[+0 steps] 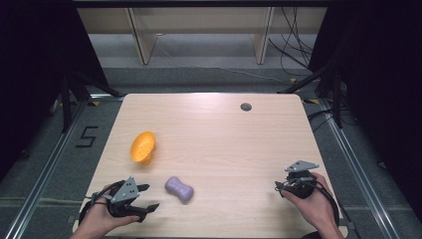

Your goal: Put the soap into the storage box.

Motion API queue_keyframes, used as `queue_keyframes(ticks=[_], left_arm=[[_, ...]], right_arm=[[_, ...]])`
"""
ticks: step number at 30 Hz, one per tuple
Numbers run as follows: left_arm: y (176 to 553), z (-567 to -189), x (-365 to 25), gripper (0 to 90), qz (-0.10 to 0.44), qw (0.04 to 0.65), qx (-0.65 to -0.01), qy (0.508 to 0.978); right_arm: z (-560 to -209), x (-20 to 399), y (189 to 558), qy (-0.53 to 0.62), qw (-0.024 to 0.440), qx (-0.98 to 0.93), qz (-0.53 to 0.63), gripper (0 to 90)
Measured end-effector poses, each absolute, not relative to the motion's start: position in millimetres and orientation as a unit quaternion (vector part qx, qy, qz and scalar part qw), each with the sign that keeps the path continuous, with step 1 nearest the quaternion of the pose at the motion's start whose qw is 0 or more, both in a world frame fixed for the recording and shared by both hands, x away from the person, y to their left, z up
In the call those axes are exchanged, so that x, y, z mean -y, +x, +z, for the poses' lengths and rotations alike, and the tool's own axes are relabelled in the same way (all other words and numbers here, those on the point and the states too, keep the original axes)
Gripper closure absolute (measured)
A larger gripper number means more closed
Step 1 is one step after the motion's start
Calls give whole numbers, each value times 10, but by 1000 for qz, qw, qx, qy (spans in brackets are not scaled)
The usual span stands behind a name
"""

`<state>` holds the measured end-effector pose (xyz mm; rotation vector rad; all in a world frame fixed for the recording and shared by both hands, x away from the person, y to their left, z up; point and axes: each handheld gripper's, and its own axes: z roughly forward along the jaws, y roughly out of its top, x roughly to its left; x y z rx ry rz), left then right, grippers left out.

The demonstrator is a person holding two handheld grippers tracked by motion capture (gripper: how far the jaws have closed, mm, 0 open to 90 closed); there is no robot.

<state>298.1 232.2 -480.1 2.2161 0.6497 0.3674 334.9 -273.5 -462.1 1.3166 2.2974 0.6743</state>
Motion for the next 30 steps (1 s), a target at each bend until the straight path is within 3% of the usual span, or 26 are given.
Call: queue_keyframes(ticks=[7, 15, 24, 30], left_arm=[[3065, -4700, -2083, 266, 152, 338, -186, 910], [3330, -4504, -1801, 260, 154, 237, -40, 958], [3661, -4477, -1484, 279, 108, 184, 83, 974], [3775, -4503, -1346, 291, 74, 152, 116, 979]], right_arm=[[-4615, 2723, 3342, 474, 202, -823, 240, 415], [-4617, 2726, 3344, 472, 200, -825, 239, 415], [-4619, 2727, 3345, 472, 200, -825, 239, 416], [-4621, 2728, 3346, 472, 199, -825, 239, 416]])
